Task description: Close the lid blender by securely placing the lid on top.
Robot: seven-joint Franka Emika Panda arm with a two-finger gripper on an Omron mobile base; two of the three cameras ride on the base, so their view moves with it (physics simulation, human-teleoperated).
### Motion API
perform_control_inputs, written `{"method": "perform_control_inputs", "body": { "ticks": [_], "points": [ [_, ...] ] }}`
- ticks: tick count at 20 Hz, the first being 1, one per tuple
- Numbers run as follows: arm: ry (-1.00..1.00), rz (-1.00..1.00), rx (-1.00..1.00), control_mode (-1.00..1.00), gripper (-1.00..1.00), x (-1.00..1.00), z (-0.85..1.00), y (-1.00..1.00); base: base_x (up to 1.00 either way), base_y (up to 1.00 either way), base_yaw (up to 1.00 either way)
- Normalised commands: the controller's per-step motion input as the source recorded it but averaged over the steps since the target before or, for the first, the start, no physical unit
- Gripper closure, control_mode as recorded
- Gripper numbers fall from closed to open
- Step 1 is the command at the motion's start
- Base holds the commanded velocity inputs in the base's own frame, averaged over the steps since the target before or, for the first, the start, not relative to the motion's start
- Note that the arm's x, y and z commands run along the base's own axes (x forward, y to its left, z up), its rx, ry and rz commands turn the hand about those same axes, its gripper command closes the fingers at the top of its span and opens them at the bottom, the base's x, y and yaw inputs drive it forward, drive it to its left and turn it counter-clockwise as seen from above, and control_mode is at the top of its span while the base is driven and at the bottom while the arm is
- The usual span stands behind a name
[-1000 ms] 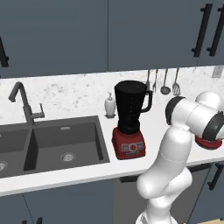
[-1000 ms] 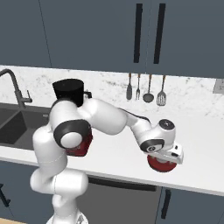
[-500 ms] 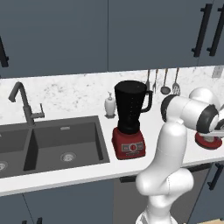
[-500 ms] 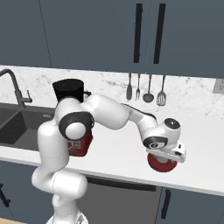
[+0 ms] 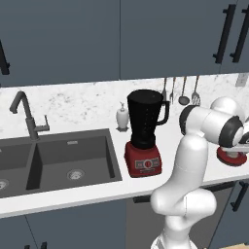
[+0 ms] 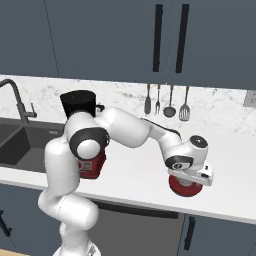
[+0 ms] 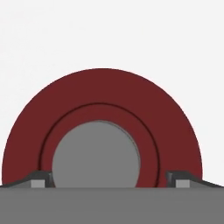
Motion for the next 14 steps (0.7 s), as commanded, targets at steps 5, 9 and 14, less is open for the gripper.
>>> {"method": "perform_control_inputs", "body": {
  "ticks": [5, 9, 14],
  "points": [
    [0.00, 0.00, 0.00, -1.00, 1.00, 0.11, -0.27, 0.18, 0.00, 0.00, 0.00],
    [0.00, 0.00, 0.00, -1.00, 1.00, 0.03, -0.30, 0.33, 0.00, 0.00, 0.00],
    [0.00, 0.00, 0.00, -1.00, 1.00, 0.00, -0.32, 0.33, 0.00, 0.00, 0.00]
  ]
}}
